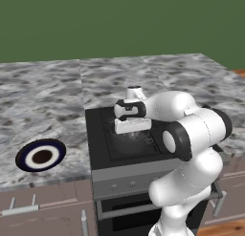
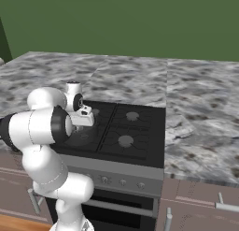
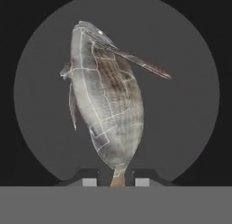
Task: Retrieve the frozen meat and place it in the pot on a burner. Then turn the burner on.
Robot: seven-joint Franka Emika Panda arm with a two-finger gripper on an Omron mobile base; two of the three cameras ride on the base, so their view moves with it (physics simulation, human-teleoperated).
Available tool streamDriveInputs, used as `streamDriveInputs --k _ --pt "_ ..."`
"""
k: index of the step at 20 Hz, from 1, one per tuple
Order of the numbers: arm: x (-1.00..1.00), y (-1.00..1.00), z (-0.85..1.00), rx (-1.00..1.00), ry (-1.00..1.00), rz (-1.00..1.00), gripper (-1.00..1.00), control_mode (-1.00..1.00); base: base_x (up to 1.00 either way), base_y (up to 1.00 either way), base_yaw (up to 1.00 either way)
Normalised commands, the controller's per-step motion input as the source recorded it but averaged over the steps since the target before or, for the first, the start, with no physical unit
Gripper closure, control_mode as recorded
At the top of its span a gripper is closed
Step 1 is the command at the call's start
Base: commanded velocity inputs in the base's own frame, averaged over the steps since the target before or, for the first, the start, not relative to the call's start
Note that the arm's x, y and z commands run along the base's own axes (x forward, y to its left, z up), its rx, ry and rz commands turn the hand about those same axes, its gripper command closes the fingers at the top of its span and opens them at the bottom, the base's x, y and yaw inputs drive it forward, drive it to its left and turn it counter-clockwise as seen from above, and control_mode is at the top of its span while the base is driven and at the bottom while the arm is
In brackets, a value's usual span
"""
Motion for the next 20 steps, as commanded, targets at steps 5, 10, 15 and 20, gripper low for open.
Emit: streamDriveInputs --k 5,10,15,20 --pt "0.0 0.0 0.0 0.0 0.0 0.0 -1.0 -1.0 0.0 0.0 0.0" --pt "0.0 0.0 0.19 0.0 -0.04 0.0 -1.0 -1.0 0.0 0.0 0.0" --pt "-0.06 0.0 0.68 0.01 -0.12 0.0 -1.0 -1.0 0.0 0.0 0.0" --pt "-0.3 0.0 0.41 -0.04 -0.12 0.0 -1.0 -1.0 0.0 0.0 0.0"
